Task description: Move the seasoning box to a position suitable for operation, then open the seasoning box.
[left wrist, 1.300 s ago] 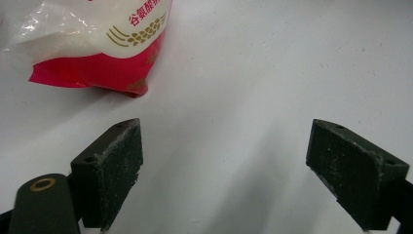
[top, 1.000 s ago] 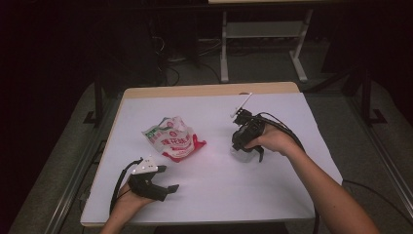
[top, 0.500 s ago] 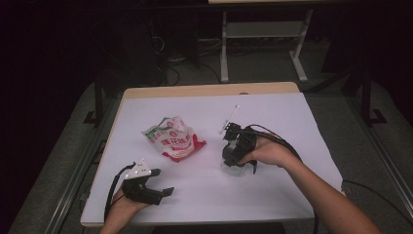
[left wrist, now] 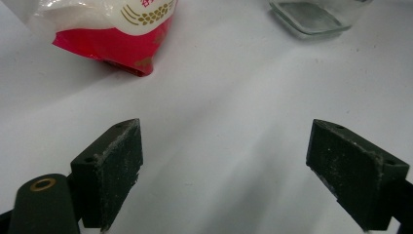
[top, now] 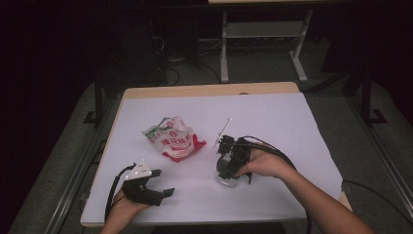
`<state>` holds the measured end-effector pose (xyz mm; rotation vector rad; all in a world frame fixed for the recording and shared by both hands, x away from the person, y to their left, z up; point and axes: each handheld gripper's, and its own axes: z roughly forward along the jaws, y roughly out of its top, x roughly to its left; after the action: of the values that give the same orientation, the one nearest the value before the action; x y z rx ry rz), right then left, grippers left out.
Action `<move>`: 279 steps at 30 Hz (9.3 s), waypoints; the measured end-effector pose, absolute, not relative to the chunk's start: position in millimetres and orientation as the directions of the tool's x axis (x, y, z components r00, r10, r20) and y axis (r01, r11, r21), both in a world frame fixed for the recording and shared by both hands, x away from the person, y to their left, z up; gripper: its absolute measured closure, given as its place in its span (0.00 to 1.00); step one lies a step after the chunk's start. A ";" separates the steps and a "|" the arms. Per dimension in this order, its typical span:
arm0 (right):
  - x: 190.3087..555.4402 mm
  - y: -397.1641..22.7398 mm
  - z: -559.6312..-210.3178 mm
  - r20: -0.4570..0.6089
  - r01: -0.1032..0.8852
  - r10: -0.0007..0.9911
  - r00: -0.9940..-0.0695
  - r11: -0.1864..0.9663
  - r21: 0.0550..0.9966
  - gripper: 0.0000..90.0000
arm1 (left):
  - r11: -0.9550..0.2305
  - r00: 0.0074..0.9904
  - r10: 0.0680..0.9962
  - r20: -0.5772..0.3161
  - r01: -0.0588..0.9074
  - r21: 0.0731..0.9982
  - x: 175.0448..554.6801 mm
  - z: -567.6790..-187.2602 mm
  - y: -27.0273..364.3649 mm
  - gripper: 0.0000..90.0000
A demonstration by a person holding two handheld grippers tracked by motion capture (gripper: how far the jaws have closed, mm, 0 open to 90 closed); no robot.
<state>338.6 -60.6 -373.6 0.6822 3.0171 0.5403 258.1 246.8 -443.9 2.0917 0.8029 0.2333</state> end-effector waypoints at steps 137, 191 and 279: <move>284.8 -191.1 -439.3 0.175 0.401 0.450 -0.876 0.477 0.782 1.00 | -0.465 0.803 0.585 -0.112 0.445 0.765 253.1 -443.0 236.1 0.16; 280.7 -238.3 -430.1 0.120 0.443 0.613 -0.781 0.407 0.799 0.38 | -0.486 0.836 0.539 -0.099 0.405 0.774 247.1 -439.1 221.8 0.16; 283.9 -245.4 -435.6 0.148 0.473 0.624 -0.768 0.396 0.787 0.33 | -0.603 0.963 0.258 -0.074 0.221 0.767 317.3 -406.1 77.7 0.14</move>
<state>283.9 -245.4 -435.6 0.9840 2.4774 1.3107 317.3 77.7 -406.1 2.2377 0.3347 0.0552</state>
